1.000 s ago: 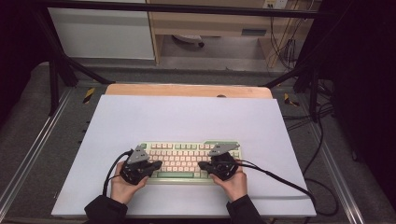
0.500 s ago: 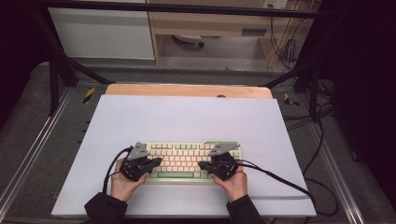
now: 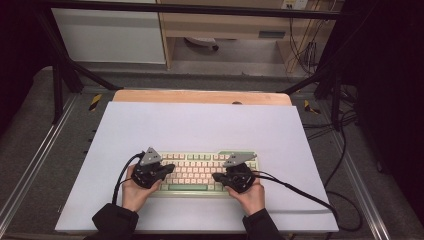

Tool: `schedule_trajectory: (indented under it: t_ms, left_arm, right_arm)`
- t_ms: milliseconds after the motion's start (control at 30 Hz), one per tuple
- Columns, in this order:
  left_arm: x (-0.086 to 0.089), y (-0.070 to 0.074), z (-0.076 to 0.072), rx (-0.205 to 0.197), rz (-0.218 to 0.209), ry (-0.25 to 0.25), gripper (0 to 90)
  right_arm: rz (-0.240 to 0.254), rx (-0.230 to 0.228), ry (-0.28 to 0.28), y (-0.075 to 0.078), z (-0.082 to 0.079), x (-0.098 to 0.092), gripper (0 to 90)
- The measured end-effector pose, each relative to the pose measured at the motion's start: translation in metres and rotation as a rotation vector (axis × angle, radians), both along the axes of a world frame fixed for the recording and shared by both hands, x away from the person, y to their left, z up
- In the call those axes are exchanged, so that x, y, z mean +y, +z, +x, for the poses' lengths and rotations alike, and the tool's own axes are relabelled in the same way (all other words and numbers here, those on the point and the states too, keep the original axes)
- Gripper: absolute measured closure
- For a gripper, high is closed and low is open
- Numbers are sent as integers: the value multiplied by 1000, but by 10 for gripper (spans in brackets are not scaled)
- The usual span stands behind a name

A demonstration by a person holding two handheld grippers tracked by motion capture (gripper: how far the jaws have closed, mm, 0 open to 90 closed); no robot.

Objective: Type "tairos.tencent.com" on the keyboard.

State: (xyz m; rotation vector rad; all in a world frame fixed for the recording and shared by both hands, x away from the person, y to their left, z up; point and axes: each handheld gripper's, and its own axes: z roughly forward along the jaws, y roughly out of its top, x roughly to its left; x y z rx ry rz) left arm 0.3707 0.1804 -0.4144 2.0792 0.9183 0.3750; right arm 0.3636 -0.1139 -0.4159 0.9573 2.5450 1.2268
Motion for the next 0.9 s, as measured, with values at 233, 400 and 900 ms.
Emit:
schedule_trajectory:
  t_ms: [233,400,900]
  left_arm:
    - [-1,-6,7,3,15,20,900]
    - [-1,-10,9,6,21,23,900]
    - [-2,-16,10,12,36,22,900]
  right_arm:
    - [-1,1,0,0,0,0,900]
    - [-1,-1,1,0,0,0,900]
    - [-3,1,2,-1,0,1,900]
